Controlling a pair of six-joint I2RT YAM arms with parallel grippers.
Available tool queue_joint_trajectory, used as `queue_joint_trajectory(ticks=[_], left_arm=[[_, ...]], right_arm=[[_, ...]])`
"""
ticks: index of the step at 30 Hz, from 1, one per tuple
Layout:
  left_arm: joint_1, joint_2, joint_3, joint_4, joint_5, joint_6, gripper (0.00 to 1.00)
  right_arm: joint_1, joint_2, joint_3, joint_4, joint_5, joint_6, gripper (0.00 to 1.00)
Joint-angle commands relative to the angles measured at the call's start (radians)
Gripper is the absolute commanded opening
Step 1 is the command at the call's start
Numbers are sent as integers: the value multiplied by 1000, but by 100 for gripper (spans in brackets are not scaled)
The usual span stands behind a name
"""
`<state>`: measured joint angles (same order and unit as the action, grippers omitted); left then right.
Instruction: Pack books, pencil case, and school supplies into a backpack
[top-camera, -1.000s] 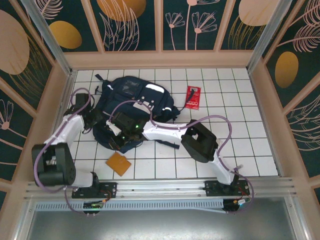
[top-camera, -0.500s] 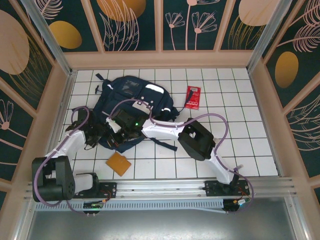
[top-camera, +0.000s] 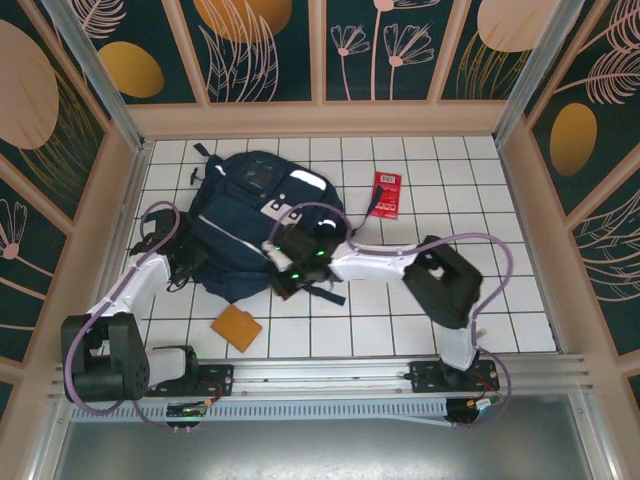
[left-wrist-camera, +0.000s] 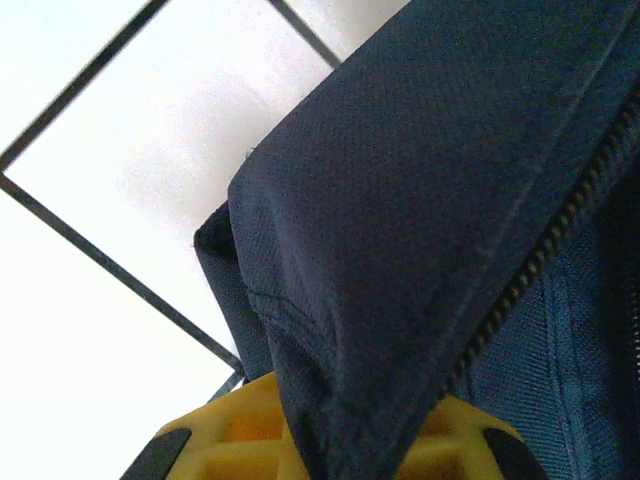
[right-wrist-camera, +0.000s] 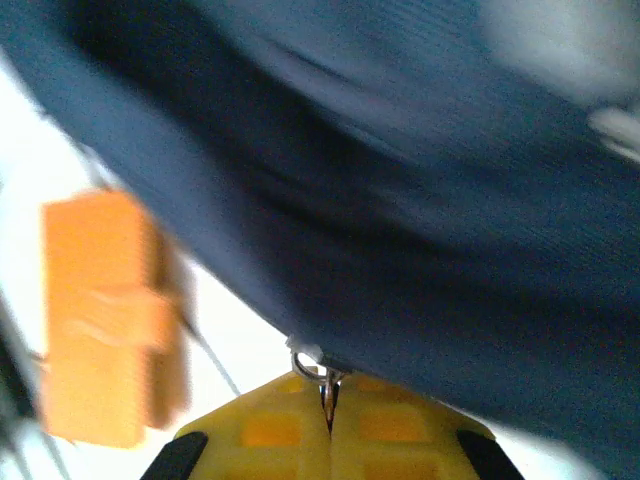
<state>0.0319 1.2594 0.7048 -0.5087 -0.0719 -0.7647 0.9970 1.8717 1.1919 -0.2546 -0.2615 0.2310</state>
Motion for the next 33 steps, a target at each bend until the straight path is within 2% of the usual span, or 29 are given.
queue_joint_trajectory(ticks=[1,8,10,13,14,16,19,21,23,26,29,33], left_arm=[[16,-35,32,61,-82,66,0],[16,-45,9,82,-35,152,0],[16,-48,4,86,13,181,0],[16,-64,-4,102,108,234,2],[14,-67,-5,106,151,250,5],[6,-67,24,70,227,293,19],[-22,-92,88,-3,182,328,36],[-41,-120,121,-24,188,342,42],[-80,-123,166,-70,127,349,44],[-166,-113,200,-93,126,381,48],[-297,-71,232,-91,128,425,57],[-456,35,298,-54,74,460,58]], right_arm=[[-129,-93,-120,-102,116,-44,0],[-366,-81,-131,-78,238,20,0],[-387,-64,-113,-61,202,34,2],[-381,-67,-95,-43,149,41,10],[-380,-73,-92,-46,152,47,11],[-378,-104,-96,-57,153,42,17],[-377,-192,-124,-67,163,27,32],[-377,-263,-145,-78,191,20,38],[-381,-331,-160,-91,228,16,40],[-388,-420,-177,-96,265,19,45],[-390,-483,-195,-76,306,39,49],[-405,-575,-248,-15,386,101,54]])
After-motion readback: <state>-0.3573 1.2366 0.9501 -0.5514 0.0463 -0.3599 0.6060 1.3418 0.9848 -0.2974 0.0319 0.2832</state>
